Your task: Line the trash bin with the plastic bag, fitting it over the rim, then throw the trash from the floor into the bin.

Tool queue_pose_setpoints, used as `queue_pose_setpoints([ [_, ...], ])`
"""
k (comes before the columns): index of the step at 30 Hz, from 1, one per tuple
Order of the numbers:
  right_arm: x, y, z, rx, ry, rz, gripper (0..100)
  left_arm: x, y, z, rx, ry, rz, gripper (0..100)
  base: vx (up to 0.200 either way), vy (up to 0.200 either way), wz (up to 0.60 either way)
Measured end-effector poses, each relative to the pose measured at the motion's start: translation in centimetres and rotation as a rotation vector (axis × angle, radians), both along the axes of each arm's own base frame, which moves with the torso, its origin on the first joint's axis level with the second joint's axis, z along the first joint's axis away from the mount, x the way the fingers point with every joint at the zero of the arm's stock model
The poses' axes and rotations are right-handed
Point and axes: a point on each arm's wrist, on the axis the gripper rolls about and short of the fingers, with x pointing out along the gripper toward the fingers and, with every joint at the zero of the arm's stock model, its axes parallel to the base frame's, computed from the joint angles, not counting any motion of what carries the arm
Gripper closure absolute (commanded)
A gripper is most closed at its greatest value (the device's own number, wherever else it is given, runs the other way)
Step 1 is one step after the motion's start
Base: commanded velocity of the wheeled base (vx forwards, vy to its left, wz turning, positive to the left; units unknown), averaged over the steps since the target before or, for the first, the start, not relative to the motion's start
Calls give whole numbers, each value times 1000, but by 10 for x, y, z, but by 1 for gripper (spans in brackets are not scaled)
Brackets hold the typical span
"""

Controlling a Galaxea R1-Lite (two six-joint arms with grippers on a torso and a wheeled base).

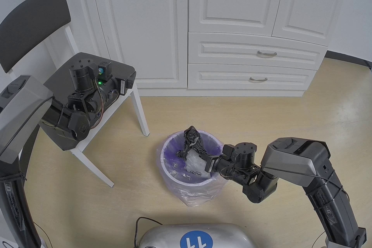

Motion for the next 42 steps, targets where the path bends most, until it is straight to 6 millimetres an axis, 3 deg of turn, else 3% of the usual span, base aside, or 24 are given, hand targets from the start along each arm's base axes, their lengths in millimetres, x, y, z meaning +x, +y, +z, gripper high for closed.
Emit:
queue_pose_setpoints([
  [3, -1, 0, -2, -5, 6, 1, 100, 0, 0, -1, 1, 2, 0, 0, 0, 0, 0],
  [4, -2, 0, -2, -8, 10, 2, 0, 0, 0, -1, 1, 2, 0, 0, 0, 0, 0],
  [20, -3, -1, -2, -18, 8, 3, 0, 1, 2, -2, 3, 6, 6, 0, 0, 0, 0],
  [26, -2, -11, 13, -42, -45, -11, 0, -2, -5, -8, 9, 25, -21, 0, 0, 0, 0],
  [31, 10, -45, 27, -157, -34, -62, 0, -5, -16, -16, 26, 46, -55, 0, 0, 0, 0],
  [42, 20, -133, 24, -508, 219, -30, 0, -5, -24, -27, 54, 71, -80, 0, 0, 0, 0],
])
